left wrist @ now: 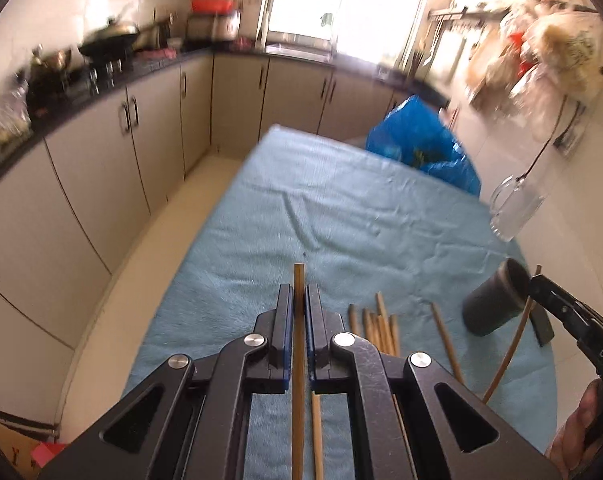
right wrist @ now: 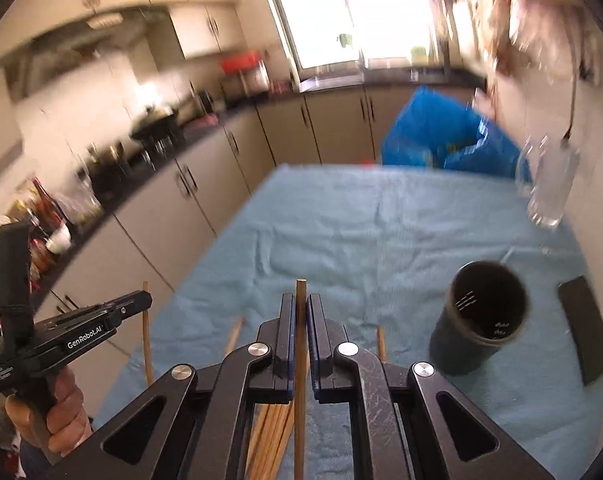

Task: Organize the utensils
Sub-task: 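Grasp a single wooden chopstick with the right tool while the left tool lifts its pair, then carry the held chopsticks in both tools over the black utensil cup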

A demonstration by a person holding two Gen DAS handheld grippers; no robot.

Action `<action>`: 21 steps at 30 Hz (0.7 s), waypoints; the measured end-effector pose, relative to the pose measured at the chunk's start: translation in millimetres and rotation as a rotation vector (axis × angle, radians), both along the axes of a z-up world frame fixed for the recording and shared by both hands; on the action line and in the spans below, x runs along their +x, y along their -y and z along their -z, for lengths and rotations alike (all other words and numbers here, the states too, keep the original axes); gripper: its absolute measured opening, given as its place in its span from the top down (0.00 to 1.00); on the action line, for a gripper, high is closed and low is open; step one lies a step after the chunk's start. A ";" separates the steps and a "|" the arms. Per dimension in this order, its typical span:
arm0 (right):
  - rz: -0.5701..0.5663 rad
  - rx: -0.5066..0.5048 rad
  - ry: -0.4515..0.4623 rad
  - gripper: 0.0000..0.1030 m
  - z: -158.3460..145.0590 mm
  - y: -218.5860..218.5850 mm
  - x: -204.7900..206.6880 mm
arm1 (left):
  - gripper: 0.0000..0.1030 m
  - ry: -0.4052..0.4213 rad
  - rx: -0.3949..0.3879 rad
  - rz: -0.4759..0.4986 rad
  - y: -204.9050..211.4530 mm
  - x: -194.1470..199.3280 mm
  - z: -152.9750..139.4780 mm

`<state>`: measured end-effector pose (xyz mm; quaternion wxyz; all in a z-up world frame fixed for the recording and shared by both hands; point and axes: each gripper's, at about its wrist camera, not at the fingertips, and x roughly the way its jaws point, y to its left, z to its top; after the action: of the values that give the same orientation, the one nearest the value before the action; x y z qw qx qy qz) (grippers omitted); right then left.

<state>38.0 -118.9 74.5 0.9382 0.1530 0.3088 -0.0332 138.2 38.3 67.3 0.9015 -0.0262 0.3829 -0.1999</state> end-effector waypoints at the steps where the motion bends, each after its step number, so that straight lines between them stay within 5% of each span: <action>1: -0.001 0.001 0.027 0.94 -2.6 -1.6 -10.0 | 0.95 0.016 -0.006 -0.004 -1.9 -6.5 -3.6; 9: 0.022 -0.039 0.171 0.94 -12.1 -14.2 -67.6 | 0.95 0.145 -0.008 -0.036 -4.3 -62.7 -27.9; 21: 0.043 -0.026 0.226 0.94 -21.2 -3.4 -98.5 | 0.95 0.155 0.007 -0.038 4.5 -79.5 -32.2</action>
<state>-60.5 -115.5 95.7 0.9679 0.1504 0.1972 -0.0399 58.8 33.8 99.5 0.9322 -0.0151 0.3121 -0.1827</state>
